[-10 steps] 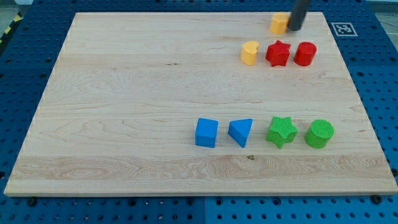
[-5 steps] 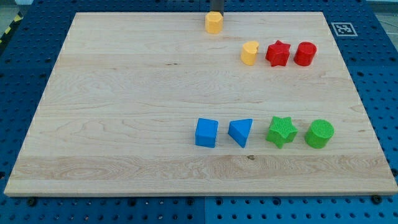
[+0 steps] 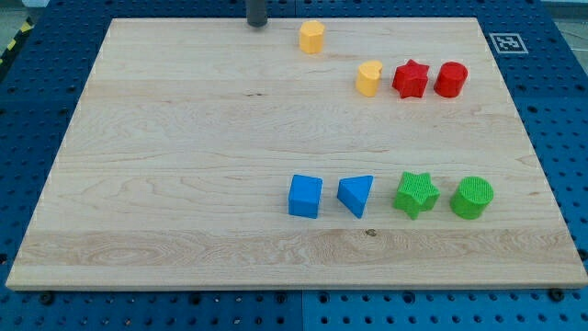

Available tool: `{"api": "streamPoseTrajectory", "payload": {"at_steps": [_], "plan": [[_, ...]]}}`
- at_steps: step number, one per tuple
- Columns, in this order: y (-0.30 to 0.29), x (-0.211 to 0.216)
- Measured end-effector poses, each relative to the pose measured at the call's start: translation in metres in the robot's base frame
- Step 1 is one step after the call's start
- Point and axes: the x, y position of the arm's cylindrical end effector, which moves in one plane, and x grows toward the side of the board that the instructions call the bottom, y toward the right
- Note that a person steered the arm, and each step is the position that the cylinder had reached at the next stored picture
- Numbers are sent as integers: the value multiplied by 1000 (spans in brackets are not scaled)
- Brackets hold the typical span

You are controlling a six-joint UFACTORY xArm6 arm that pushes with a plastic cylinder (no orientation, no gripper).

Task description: Move the yellow hexagon to the left side of the yellow heart

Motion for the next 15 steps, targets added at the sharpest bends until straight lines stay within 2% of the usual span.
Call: {"api": "streamPoseTrajectory", "payload": {"at_steps": [2, 5, 6, 15], "plan": [[74, 17], [84, 102], [84, 111], [84, 128]]}}
